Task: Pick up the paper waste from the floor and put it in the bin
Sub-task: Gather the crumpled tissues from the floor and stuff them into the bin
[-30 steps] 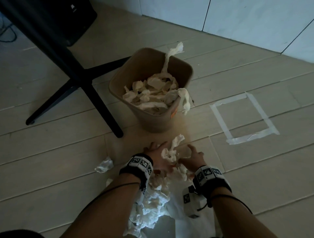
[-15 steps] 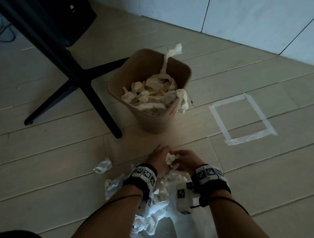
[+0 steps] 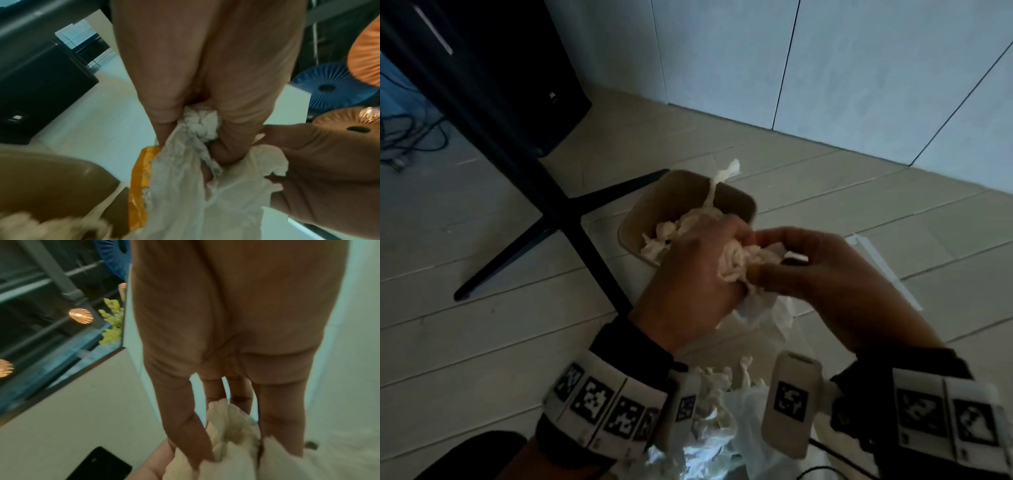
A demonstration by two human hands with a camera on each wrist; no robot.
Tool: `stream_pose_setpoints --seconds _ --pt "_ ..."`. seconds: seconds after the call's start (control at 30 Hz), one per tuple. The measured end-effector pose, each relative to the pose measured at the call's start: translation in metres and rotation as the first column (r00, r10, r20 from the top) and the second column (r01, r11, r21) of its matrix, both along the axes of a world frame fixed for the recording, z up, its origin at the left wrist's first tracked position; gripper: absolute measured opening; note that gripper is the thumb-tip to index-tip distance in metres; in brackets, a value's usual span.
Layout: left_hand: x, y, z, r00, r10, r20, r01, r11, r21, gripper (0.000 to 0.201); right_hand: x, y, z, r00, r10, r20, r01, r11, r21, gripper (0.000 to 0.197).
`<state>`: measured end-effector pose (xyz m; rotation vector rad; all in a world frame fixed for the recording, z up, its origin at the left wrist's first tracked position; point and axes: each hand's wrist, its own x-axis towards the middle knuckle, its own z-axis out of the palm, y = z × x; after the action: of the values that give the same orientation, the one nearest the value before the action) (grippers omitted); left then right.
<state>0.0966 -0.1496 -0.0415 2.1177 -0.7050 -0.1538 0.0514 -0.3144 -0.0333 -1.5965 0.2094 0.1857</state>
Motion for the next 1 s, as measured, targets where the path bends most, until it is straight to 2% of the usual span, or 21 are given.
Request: stream_pose_setpoints --seconds 0.13,0.27,0.37,0.43,0.5,0.53,0.6,0.67,0.7,0.73,0.8,0.87,0.93,1.0 --pt "0.039 -0.002 0.033 0.985 0.107 0.138 -0.095 0.992 -0.089 0.036 0.044 0.002 0.038 0.979 -0.004 0.203 0.012 0.999 -0.040 0.034" --pt "0.091 -0.006 0.013 0.954 0.235 0.185 -0.220 0.971 -0.096 0.036 0.098 0.013 0.024 0.970 -0.063 0.233 0.078 0.995 -0.055 0.038" --pt "0.116 -0.002 -0.024 0.949 0.272 0.160 -0.287 0.954 0.081 0.037 0.129 0.023 -0.015 0.981 -0.100 0.169 0.119 0.987 -0.107 0.034" --pt "0.129 0.006 -0.052 0.969 0.233 0.076 -0.246 0.925 0.289 0.050 0.143 0.030 -0.042 0.989 -0.102 0.107 0.121 0.974 -0.194 0.029" --pt "0.135 0.015 -0.067 0.990 0.141 0.007 -0.124 0.843 0.523 0.074 0.150 0.036 -0.059 0.998 -0.014 0.058 0.037 0.916 -0.399 0.027" --pt "0.136 0.021 -0.071 0.992 0.117 -0.050 -0.067 0.817 0.572 0.084 0.151 0.039 -0.064 0.998 0.053 0.023 -0.035 0.862 -0.505 0.029" --pt "0.133 0.031 -0.071 0.986 0.116 -0.122 -0.031 0.840 0.542 0.091 0.151 0.044 -0.067 0.977 0.195 -0.090 -0.207 0.741 -0.639 0.030" --pt "0.127 0.036 -0.070 0.990 0.111 -0.092 -0.052 0.870 0.490 0.084 0.145 0.048 -0.061 0.947 0.275 -0.166 -0.308 0.626 -0.717 0.027" --pt "0.125 0.035 -0.073 0.992 0.099 -0.076 -0.050 0.871 0.489 0.076 0.143 0.047 -0.058 0.952 0.268 -0.147 -0.285 0.605 -0.743 0.028" --pt "0.122 0.033 -0.075 0.996 0.066 -0.065 -0.022 0.847 0.531 0.068 0.139 0.045 -0.053 0.967 0.237 -0.093 -0.224 0.618 -0.754 0.028" --pt "0.117 0.028 -0.084 0.993 -0.004 -0.120 0.083 0.743 0.664 0.053 0.127 0.038 -0.047 0.990 0.108 0.088 -0.005 0.660 -0.751 0.026" --pt "0.113 0.027 -0.094 0.979 0.000 -0.203 0.153 0.658 0.737 0.047 0.113 0.027 -0.052 0.963 -0.074 0.259 0.240 0.673 -0.699 0.024" --pt "0.108 0.030 -0.092 0.975 0.025 -0.219 0.147 0.669 0.729 0.047 0.096 0.014 -0.062 0.930 -0.242 0.277 0.365 0.698 -0.616 0.026" --pt "0.100 0.032 -0.086 0.974 0.070 -0.214 0.083 0.771 0.631 0.043 0.081 0.007 -0.074 0.953 -0.279 0.116 0.290 0.740 -0.607 0.039"
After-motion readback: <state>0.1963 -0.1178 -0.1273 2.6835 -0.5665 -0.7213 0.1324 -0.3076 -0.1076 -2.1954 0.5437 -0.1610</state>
